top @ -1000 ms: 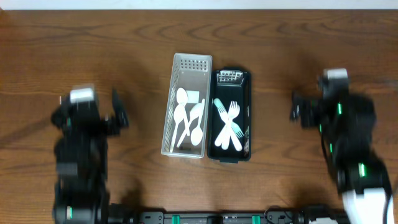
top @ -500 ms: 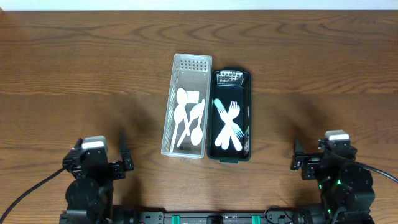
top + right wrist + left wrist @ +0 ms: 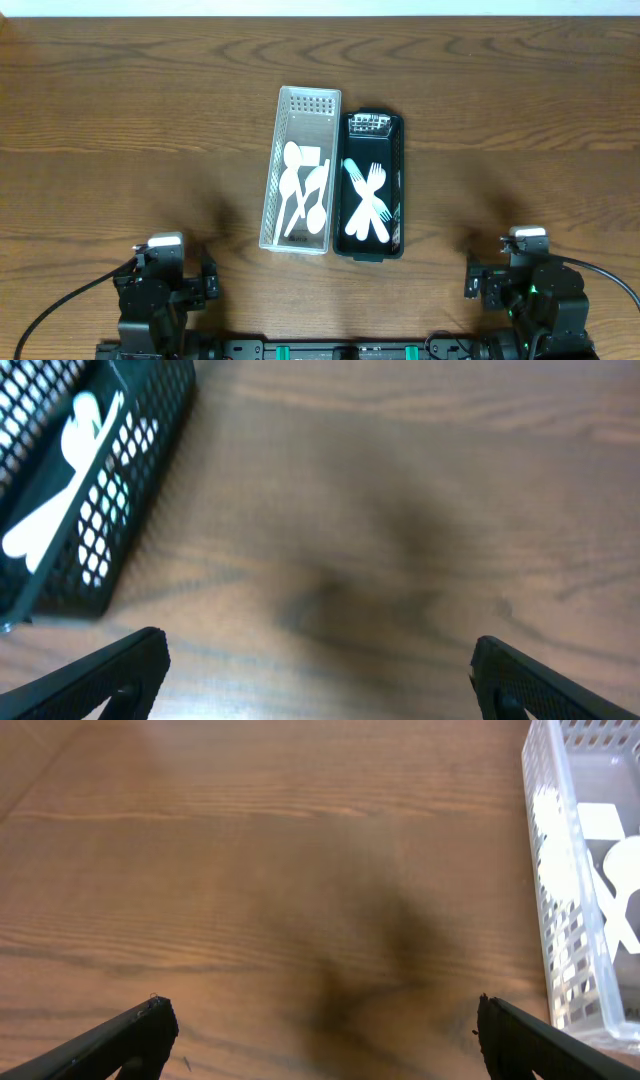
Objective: Pack container
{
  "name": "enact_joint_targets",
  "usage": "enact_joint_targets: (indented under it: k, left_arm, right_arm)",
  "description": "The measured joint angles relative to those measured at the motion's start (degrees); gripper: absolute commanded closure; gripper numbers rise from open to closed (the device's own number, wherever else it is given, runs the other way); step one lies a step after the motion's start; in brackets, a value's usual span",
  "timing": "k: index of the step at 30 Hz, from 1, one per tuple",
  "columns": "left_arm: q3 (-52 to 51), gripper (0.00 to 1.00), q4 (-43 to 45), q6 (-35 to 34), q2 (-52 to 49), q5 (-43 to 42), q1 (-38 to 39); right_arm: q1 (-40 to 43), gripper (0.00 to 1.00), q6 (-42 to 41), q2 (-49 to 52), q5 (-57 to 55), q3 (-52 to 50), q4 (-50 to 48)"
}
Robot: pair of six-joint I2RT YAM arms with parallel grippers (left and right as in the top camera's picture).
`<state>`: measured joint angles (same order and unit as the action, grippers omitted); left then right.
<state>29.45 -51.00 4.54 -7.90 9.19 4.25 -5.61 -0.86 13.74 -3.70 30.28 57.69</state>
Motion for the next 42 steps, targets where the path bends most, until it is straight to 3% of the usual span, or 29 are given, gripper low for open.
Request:
enact_joint_targets:
  k: [20,27,31,35,38,42]
  left_arm:
    - [0.00,0.02,-0.20,0.00,0.00,0.00,0.00]
    - [-0.02,0.02,-0.20,0.00,0.04,0.00,0.00]
    - [-0.04,0.02,-0.17,0.00,0.04,0.00,0.00]
    - [-0.07,0.02,-0.22,0.00,0.09,-0.02,0.00]
    - [-0.07,0.02,-0.17,0.00,0.09,0.00,0.00]
    - [-0.07,0.02,-0.22,0.00,0.09,0.00,0.00]
  right_arm:
    - [-0.02,0.01,0.02,-1.11,-0.22,-0.09,0.46]
    - [-0.22,0.01,3.72,-3.69,-0.20,-5.01,-34.32]
    - [-0.26,0.01,6.86,-3.98,-0.20,-14.01,-54.82]
    - [-0.26,0.01,9.40,-4.48,-0.20,-23.17,-69.02]
    - [-0.20,0.01,11.23,-7.54,-0.20,-27.85,-70.99]
    - [1.09,0.01,12.39,-12.41,-0.20,-29.73,-59.01]
